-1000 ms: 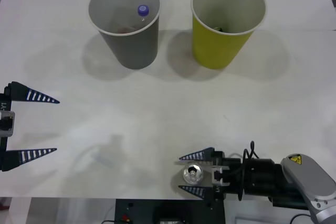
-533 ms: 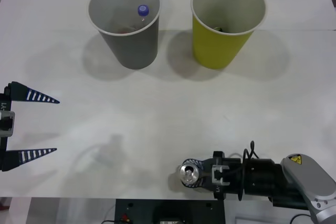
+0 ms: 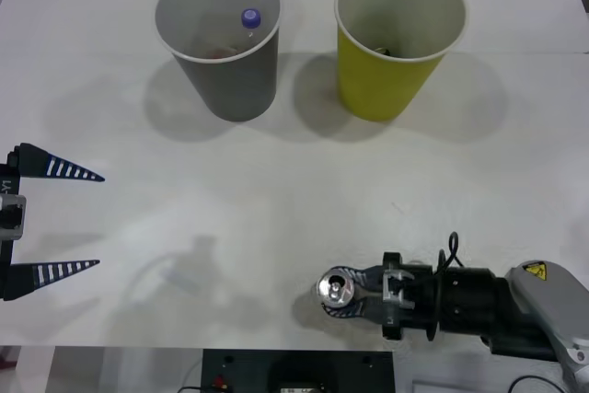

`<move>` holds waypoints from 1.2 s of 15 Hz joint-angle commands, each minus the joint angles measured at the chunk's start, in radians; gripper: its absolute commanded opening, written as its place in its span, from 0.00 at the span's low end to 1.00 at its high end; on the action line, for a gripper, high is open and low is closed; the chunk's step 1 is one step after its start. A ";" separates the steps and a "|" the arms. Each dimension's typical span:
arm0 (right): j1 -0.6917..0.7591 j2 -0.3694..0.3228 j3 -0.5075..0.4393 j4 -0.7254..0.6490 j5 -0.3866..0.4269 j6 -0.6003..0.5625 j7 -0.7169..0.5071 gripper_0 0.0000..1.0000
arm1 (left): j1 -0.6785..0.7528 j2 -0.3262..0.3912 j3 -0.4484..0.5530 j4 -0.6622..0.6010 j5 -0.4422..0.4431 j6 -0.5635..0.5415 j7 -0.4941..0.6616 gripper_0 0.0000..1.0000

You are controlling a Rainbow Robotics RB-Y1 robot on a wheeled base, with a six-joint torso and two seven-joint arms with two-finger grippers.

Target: Put the can into the green bin and the plastic bottle into the gray bin

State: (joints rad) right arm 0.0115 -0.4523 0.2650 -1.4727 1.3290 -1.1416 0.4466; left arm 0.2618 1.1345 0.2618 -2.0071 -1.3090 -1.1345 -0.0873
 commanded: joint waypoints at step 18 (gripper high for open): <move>-0.035 -0.229 -0.256 -0.713 0.628 -0.015 -1.680 0.00 | 0.000 0.000 0.000 0.000 0.000 0.000 0.000 1.00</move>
State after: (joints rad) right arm 0.0045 -0.6773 0.0300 -2.1693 1.9471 -1.1135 -1.1580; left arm 0.2618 1.1345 0.2618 -2.0071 -1.3090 -1.1345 -0.0873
